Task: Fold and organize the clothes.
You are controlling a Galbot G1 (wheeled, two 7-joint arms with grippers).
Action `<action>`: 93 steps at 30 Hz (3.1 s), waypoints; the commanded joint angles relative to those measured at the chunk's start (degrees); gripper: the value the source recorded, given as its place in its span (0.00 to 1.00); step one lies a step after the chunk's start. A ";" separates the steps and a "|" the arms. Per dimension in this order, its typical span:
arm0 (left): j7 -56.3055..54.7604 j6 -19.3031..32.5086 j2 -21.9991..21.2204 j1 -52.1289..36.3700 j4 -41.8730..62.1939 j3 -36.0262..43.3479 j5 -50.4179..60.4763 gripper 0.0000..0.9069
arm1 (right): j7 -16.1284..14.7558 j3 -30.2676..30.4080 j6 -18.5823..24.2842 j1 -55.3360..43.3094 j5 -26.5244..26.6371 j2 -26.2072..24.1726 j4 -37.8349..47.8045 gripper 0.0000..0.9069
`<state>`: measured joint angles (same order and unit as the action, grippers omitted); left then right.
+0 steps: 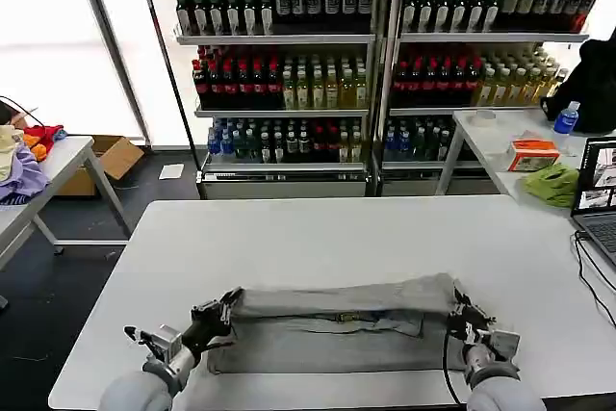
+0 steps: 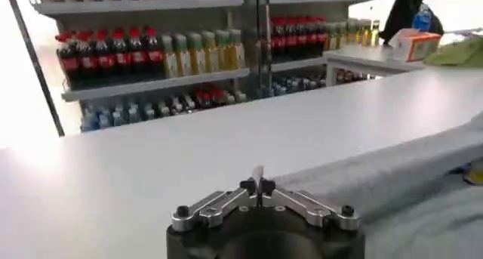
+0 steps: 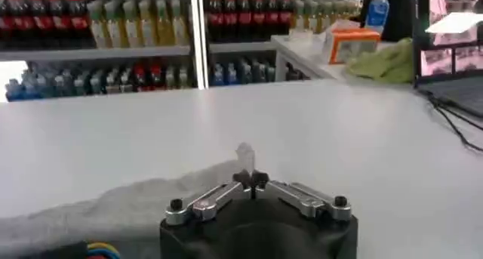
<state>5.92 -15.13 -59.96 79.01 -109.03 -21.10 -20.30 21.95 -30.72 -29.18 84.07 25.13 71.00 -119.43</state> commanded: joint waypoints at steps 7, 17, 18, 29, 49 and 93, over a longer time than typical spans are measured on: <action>0.56 0.92 -1.66 2.45 1.80 0.00 2.38 0.02 | -0.44 2.16 2.57 2.86 -5.42 0.61 2.45 0.00; -0.49 0.16 -2.54 3.42 -2.16 -1.12 3.33 1.00 | -0.33 2.87 3.77 2.21 -8.23 1.21 5.42 1.00; -0.49 0.03 -2.74 3.61 -3.21 -1.33 3.24 1.00 | -0.33 2.69 3.80 2.26 -8.30 1.21 5.02 1.00; -4.17 -3.10 -6.82 5.23 -8.01 -4.29 2.02 1.00 | 1.01 -5.55 3.81 4.75 -5.13 0.13 -10.48 1.00; -7.24 -4.73 -16.31 7.27 -3.77 -5.09 2.25 1.00 | 1.62 -4.79 3.56 3.53 -4.44 -0.29 -12.88 1.00; -3.96 -3.41 5.75 9.66 -2.10 -36.97 -4.46 0.00 | 2.26 -0.91 3.91 -0.47 -5.09 -0.33 -9.93 1.00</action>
<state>0.30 -18.81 -71.89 88.02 -113.54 -33.87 -19.11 24.22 -32.87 -25.20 85.40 20.01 70.71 -129.96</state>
